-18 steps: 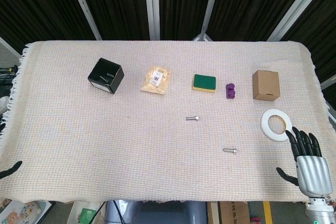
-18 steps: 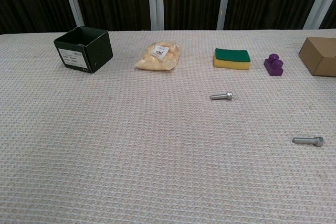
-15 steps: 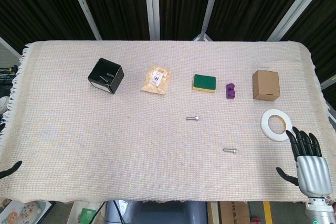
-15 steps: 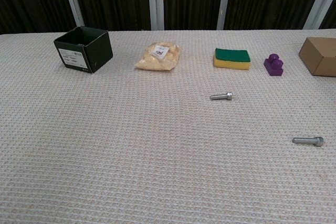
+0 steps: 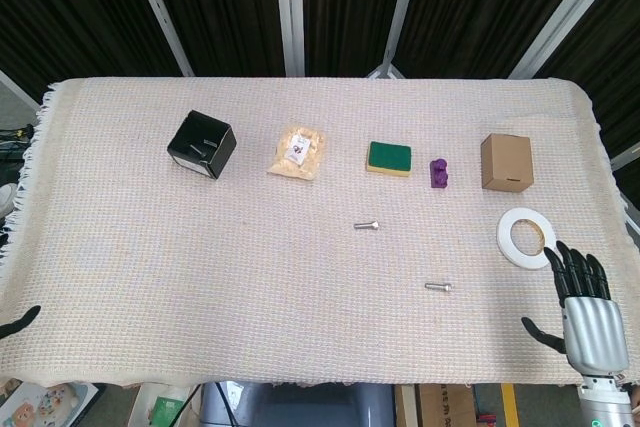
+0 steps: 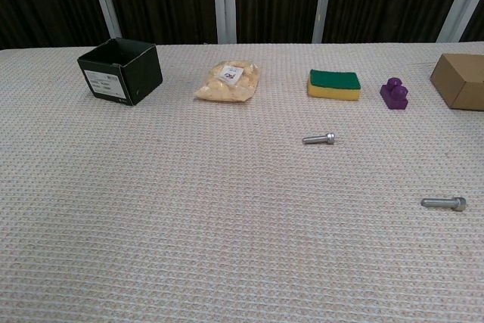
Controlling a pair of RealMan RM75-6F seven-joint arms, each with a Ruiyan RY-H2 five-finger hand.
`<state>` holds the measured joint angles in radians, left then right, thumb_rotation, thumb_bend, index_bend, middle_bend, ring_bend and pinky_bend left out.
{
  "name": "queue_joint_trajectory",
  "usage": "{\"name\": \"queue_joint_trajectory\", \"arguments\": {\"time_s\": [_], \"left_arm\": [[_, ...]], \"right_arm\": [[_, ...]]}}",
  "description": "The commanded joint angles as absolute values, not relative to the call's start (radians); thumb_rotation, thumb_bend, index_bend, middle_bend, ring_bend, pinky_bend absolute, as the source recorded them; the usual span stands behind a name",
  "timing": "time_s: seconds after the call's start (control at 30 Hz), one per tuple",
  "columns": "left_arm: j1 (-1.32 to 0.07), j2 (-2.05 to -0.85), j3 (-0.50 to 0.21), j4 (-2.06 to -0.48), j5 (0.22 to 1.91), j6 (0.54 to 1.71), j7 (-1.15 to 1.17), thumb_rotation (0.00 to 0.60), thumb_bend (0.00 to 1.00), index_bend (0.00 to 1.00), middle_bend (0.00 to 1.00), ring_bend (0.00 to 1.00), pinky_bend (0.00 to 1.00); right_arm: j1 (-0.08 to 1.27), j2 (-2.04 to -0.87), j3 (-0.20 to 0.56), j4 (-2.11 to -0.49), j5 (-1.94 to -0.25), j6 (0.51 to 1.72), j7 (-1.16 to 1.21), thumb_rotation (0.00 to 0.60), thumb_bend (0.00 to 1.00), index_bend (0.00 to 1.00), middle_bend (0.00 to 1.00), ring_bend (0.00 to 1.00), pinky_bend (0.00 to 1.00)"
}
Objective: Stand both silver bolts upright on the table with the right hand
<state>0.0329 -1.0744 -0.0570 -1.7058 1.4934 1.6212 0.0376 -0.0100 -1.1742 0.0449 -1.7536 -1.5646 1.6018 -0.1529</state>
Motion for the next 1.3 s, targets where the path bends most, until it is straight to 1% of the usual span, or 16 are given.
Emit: {"name": "queue_joint_trajectory", "arguments": {"time_s": [0.03,0.23,0.4,0.53,0.63,0.73,0.9,0.97,1.07,1.2,1.3], "left_arm": [[0.036,-1.077,-0.055,-1.707,1.502,1.630,0.042,0.600,0.12,0.10,0.06,0.00,0.15],[0.041,-1.075,-0.054,-1.706,1.501,1.635,0.033,0.600,0.12,0.10,0.06,0.00,0.15],[0.037,-1.075,-0.057,-1.707,1.491,1.626,0.038,0.600,0.12,0.10,0.06,0.00,0.15],[0.030,-1.077,-0.056,-1.710,1.492,1.612,0.051,0.600,0.12,0.10,0.06,0.00,0.15],[0.030,-1.079,-0.054,-1.714,1.496,1.615,0.063,0.600,0.12,0.10,0.06,0.00,0.15],[0.031,-1.081,-0.057,-1.714,1.490,1.617,0.064,0.600,0.12,0.10,0.06,0.00,0.15],[0.029,-1.078,-0.059,-1.713,1.484,1.611,0.060,0.600,0.12,0.10,0.06,0.00,0.15],[0.027,-1.077,-0.059,-1.713,1.483,1.608,0.059,0.600,0.12,0.10,0.06,0.00,0.15],[0.026,-1.076,-0.059,-1.714,1.481,1.605,0.057,0.600,0.12,0.10,0.06,0.00,0.15],[0.026,-1.074,-0.061,-1.713,1.477,1.604,0.051,0.600,0.12,0.10,0.06,0.00,0.15],[0.024,-1.073,-0.062,-1.712,1.476,1.600,0.049,0.600,0.12,0.10,0.06,0.00,0.15]], "right_arm": [[-0.013,-1.180,0.045,-1.752,-1.559,1.603,-0.153,0.600,0.12,0.08,0.00,0.02,0.00],[-0.012,-1.188,0.042,-1.776,-1.538,1.580,-0.149,0.600,0.12,0.10,0.00,0.01,0.00],[-0.006,-1.210,0.049,-1.800,-1.500,1.553,-0.138,0.600,0.12,0.17,0.00,0.01,0.00],[0.024,-1.212,0.052,-1.839,-1.436,1.463,-0.123,0.600,0.12,0.19,0.00,0.01,0.00],[0.071,-1.229,0.084,-1.872,-1.376,1.404,-0.204,0.600,0.12,0.21,0.00,0.01,0.00],[0.126,-1.285,0.116,-1.902,-1.309,1.350,-0.324,0.600,0.12,0.25,0.00,0.01,0.00],[0.184,-1.368,0.139,-1.910,-1.198,1.305,-0.474,0.600,0.15,0.29,0.00,0.01,0.00],[0.201,-1.399,0.144,-1.902,-1.166,1.301,-0.518,0.600,0.16,0.31,0.00,0.01,0.00],[0.221,-1.442,0.150,-1.888,-1.129,1.301,-0.569,0.600,0.22,0.34,0.00,0.02,0.00],[0.258,-1.530,0.160,-1.854,-1.074,1.326,-0.678,0.600,0.29,0.38,0.00,0.03,0.00],[0.282,-1.591,0.170,-1.833,-1.033,1.345,-0.741,0.600,0.31,0.39,0.00,0.03,0.01]]}}
